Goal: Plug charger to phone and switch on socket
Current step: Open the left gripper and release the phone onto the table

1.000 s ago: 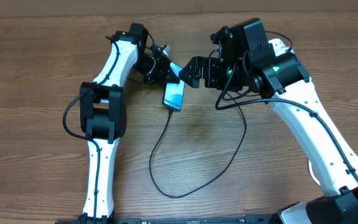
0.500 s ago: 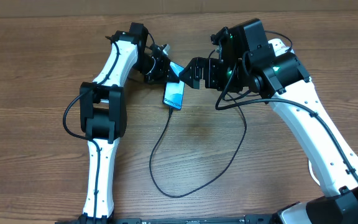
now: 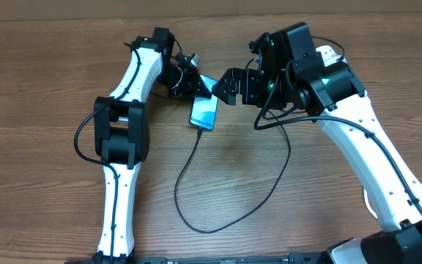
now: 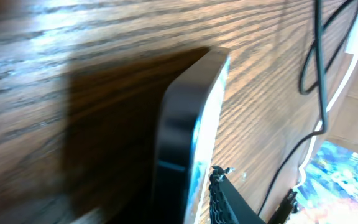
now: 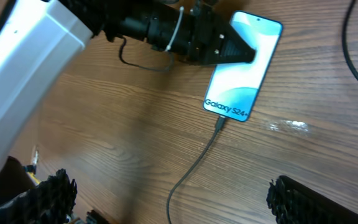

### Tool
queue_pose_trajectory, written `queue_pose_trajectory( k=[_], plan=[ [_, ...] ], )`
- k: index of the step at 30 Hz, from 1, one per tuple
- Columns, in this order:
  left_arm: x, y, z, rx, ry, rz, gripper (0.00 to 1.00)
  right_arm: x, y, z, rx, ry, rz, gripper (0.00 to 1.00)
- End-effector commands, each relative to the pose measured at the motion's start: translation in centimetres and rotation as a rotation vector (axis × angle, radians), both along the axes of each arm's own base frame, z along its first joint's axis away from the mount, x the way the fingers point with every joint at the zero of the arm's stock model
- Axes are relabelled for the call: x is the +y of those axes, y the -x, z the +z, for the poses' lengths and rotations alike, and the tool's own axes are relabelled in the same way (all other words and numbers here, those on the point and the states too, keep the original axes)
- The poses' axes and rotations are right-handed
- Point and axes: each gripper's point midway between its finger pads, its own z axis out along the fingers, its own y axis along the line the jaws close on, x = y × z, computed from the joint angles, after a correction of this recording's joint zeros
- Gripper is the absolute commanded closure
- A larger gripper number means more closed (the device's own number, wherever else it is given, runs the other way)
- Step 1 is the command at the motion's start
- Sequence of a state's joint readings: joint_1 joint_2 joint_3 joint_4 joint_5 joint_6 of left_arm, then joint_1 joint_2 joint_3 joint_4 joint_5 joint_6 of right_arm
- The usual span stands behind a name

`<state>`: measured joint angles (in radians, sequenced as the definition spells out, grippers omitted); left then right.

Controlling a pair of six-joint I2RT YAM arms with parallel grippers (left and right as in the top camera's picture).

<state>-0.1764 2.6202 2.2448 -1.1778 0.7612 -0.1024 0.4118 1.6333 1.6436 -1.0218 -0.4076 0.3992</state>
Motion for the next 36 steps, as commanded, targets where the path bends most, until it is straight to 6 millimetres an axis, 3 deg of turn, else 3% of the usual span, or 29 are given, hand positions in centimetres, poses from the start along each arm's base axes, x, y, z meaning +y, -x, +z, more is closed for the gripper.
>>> queue_pose_trajectory(
  k=[1,17,26,31,36],
  plan=[
    [0.7,0.0,-0.8,0.007,-0.061,0.007,0.75,-0.7,-0.2,1.0,-0.036,0.017,-0.02,0.0],
    [5.7,1.4,-3.5,0.051,-0.392,0.001,0.42,-1.1,-0.2,0.7,-0.034,0.04,-0.035,0.0],
    [7.6,2.2,-3.7,0.079,-0.504,0.003,0.39,-1.4,-0.2,0.5,-0.03,0.057,-0.045,0.0],
    [7.7,2.1,-1.6,0.065,-0.502,0.024,0.37,-1.9,-0.2,0.1,-0.028,0.087,-0.062,0.0],
    [7.8,1.0,4.4,-0.051,-0.482,0.071,0.36,-2.1,-0.4,0.1,-0.033,0.095,-0.068,0.0]
  ],
)
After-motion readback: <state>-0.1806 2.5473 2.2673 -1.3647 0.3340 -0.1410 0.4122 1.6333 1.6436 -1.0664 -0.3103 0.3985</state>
